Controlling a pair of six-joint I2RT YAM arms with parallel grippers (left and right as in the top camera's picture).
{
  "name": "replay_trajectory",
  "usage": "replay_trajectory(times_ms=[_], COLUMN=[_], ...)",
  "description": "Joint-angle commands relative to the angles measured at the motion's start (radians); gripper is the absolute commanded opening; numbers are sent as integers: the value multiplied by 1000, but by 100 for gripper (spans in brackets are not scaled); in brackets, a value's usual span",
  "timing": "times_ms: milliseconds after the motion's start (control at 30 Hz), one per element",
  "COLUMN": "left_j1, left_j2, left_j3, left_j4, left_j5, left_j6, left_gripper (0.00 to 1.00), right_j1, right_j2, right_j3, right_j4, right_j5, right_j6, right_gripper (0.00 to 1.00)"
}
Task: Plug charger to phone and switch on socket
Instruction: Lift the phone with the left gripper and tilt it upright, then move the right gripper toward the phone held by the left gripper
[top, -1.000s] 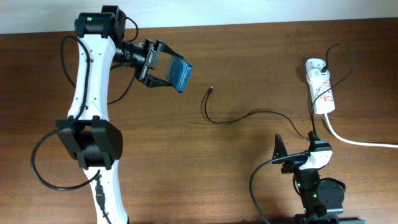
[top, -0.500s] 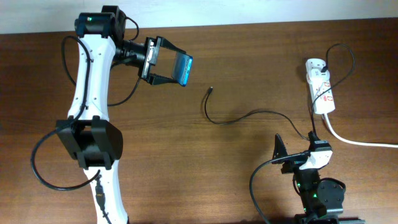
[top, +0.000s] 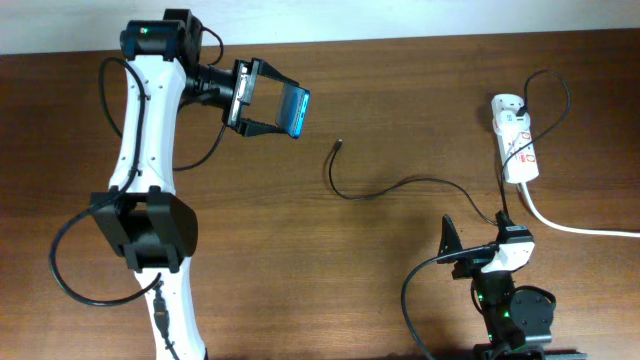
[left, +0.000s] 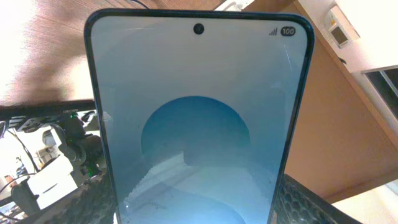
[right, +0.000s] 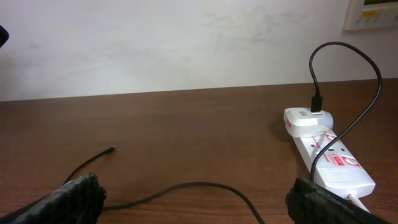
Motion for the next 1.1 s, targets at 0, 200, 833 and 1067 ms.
replay_trajectory(times_ms=[0, 200, 833, 1067], left_j1=[8, 8, 12, 0], left_j2=[-39, -39, -39, -39], left_j3=[26, 26, 26, 26], left_j4=[-2, -2, -2, -1], left_j5=[51, 50, -160, -454], left_j6=[-13, -13, -13, -13], left_gripper=[0, 0, 0, 0], right_j1=[8, 8, 8, 8], right_j2=[-6, -6, 248, 614], right_j3=[-5, -5, 338, 627], right_j4=[-3, -4, -145, -244], right_j5=[1, 1, -193, -454], right_j6=[4, 4, 4, 7], right_gripper=[98, 99, 98, 98])
